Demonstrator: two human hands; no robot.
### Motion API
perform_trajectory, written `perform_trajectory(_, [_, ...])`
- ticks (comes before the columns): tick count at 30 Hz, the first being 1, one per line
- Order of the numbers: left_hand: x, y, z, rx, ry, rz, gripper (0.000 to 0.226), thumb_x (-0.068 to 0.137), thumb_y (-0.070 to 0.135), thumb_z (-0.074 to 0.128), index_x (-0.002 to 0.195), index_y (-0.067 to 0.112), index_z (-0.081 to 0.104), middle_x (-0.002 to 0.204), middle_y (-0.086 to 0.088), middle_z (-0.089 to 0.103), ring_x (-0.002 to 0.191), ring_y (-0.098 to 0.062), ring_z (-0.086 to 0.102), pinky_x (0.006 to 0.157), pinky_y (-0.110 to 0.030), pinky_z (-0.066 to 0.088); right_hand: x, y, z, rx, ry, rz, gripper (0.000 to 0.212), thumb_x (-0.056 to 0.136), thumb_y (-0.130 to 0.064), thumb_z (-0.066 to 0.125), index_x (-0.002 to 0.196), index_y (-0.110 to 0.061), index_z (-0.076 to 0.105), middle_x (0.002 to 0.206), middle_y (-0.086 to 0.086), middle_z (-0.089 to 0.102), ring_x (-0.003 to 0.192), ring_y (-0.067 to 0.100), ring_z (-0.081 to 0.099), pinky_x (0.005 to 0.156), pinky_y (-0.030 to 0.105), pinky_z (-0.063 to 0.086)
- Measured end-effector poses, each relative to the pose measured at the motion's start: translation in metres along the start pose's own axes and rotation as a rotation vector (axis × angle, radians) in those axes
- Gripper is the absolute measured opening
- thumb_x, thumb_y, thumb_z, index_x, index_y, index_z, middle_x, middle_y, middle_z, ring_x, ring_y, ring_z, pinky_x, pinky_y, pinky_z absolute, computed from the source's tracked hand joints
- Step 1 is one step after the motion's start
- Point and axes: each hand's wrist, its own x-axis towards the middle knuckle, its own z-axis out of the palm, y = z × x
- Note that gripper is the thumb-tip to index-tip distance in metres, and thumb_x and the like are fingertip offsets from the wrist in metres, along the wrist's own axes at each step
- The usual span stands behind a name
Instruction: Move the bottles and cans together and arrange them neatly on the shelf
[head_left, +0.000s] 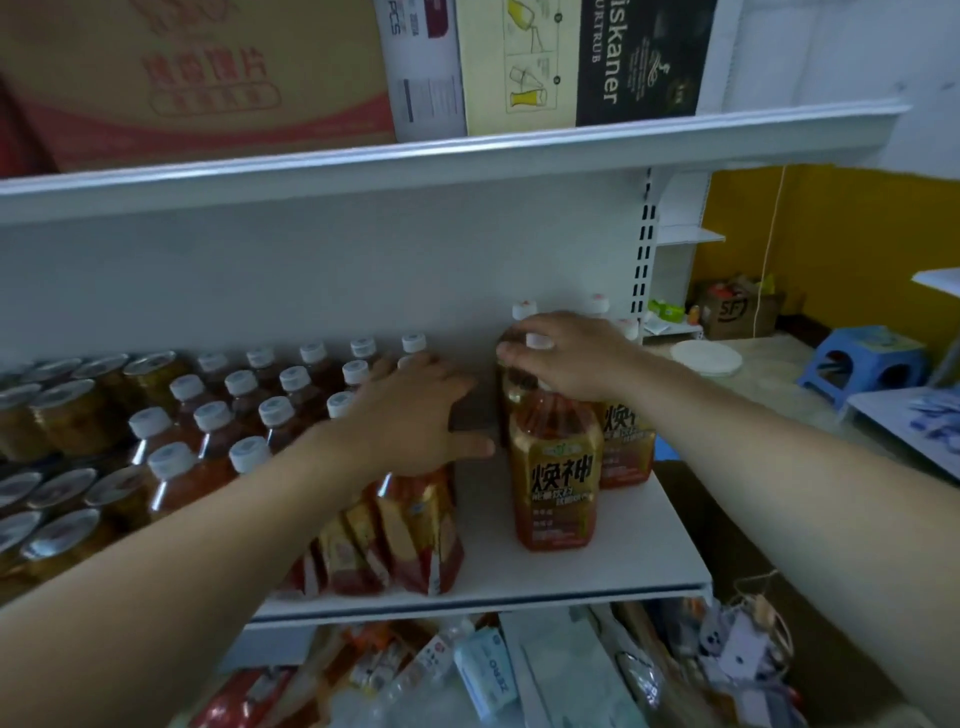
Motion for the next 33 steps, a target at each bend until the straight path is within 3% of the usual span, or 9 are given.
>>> perform_trajectory(2, [-0.011, -0.019, -0.005, -0.009, -0.024, -0.136, 0.095, 0.061, 0.089, 0.024, 0.140, 0.037, 0.032, 0.151, 0.002, 0.029, 0.139, -0.026, 0.021, 0.110, -0.055, 0.017, -0.001, -0.007, 0.008, -0.074, -0.097, 0.004, 0.088, 0.074, -0.084, 0.035, 0.144, -0.031, 0.040, 0.153, 0.002, 0.030, 0.135, 0.030, 0.037, 0.100, 0.040, 0.034])
perform_trajectory(5, [-0.033, -0.039, 0.009, -0.038, -0.146, -0.299, 0.093, 0.057, 0.092, 0.022, 0.139, 0.049, 0.022, 0.154, 0.007, 0.021, 0.141, -0.032, 0.014, 0.109, -0.061, 0.012, -0.004, -0.008, 0.016, -0.163, -0.016, -0.015, 0.068, 0.089, -0.065, 0.044, 0.145, -0.027, 0.039, 0.154, 0.003, 0.024, 0.132, 0.029, 0.039, 0.094, 0.035, 0.035])
perform_trajectory(8, [-0.044, -0.039, 0.028, -0.117, -0.178, -0.326, 0.098, 0.059, 0.091, 0.027, 0.143, 0.048, 0.000, 0.159, 0.005, 0.009, 0.144, -0.035, 0.001, 0.111, -0.060, 0.012, -0.004, -0.015, 0.014, -0.325, -0.044, 0.011, 0.059, 0.093, -0.058, 0.045, 0.142, -0.025, 0.043, 0.155, 0.004, 0.023, 0.129, 0.033, 0.041, 0.095, 0.040, 0.038])
perform_trajectory(12, [-0.044, -0.038, 0.020, -0.185, -0.161, -0.269, 0.096, 0.064, 0.088, 0.032, 0.146, 0.044, 0.005, 0.159, 0.006, 0.010, 0.145, -0.033, 0.001, 0.113, -0.058, 0.010, -0.007, -0.038, 0.012, -0.613, 0.005, -0.016, 0.059, 0.092, -0.057, 0.046, 0.140, -0.023, 0.043, 0.147, 0.009, 0.039, 0.129, 0.034, 0.039, 0.103, 0.049, 0.035])
perform_trajectory(15, [-0.060, -0.064, 0.008, -0.146, -0.093, -0.231, 0.095, 0.061, 0.089, 0.029, 0.143, 0.044, 0.017, 0.156, 0.007, 0.021, 0.142, -0.025, 0.016, 0.112, -0.056, 0.016, -0.016, -0.074, 0.029, -0.343, 0.064, -0.136, 0.065, 0.091, -0.064, 0.042, 0.142, -0.023, 0.040, 0.147, 0.006, 0.042, 0.133, 0.029, 0.037, 0.104, 0.044, 0.033])
perform_trajectory(18, [-0.086, -0.120, 0.007, -0.091, -0.045, -0.328, 0.088, 0.058, 0.093, 0.026, 0.134, 0.048, 0.032, 0.150, 0.008, 0.032, 0.138, -0.025, 0.025, 0.108, -0.057, 0.023, -0.017, -0.111, 0.055, -0.148, -0.057, -0.194, 0.074, 0.089, -0.071, 0.033, 0.148, -0.026, 0.032, 0.155, 0.001, 0.032, 0.140, 0.024, 0.029, 0.106, 0.041, 0.029])
perform_trajectory(24, [-0.124, -0.162, 0.045, -0.177, -0.100, -0.413, 0.096, 0.060, 0.089, 0.022, 0.145, 0.043, 0.019, 0.159, 0.001, 0.010, 0.144, -0.029, 0.007, 0.112, -0.052, 0.019, -0.011, -0.128, 0.090, -0.240, -0.198, -0.051, 0.075, 0.091, -0.070, 0.028, 0.150, -0.025, 0.028, 0.160, 0.000, 0.019, 0.142, 0.023, 0.025, 0.111, 0.041, 0.030])
perform_trajectory(28, [-0.117, -0.164, 0.050, -0.262, -0.038, -0.383, 0.096, 0.067, 0.087, 0.014, 0.148, 0.035, 0.022, 0.159, -0.003, 0.009, 0.145, -0.032, 0.004, 0.116, -0.050, 0.010, -0.014, -0.133, 0.094, -0.282, -0.147, -0.021, 0.068, 0.094, -0.064, 0.030, 0.148, -0.022, 0.033, 0.158, 0.000, 0.024, 0.139, 0.022, 0.030, 0.108, 0.037, 0.032])
perform_trajectory(33, [-0.117, -0.166, 0.047, -0.298, -0.107, -0.350, 0.081, 0.082, 0.075, 0.015, 0.148, 0.030, 0.024, 0.159, -0.008, 0.006, 0.145, -0.032, 0.000, 0.116, -0.052, 0.009, -0.025, -0.161, 0.077, -0.288, -0.071, 0.000, 0.070, 0.092, -0.066, 0.035, 0.148, -0.024, 0.034, 0.157, -0.001, 0.029, 0.139, 0.021, 0.033, 0.106, 0.035, 0.032])
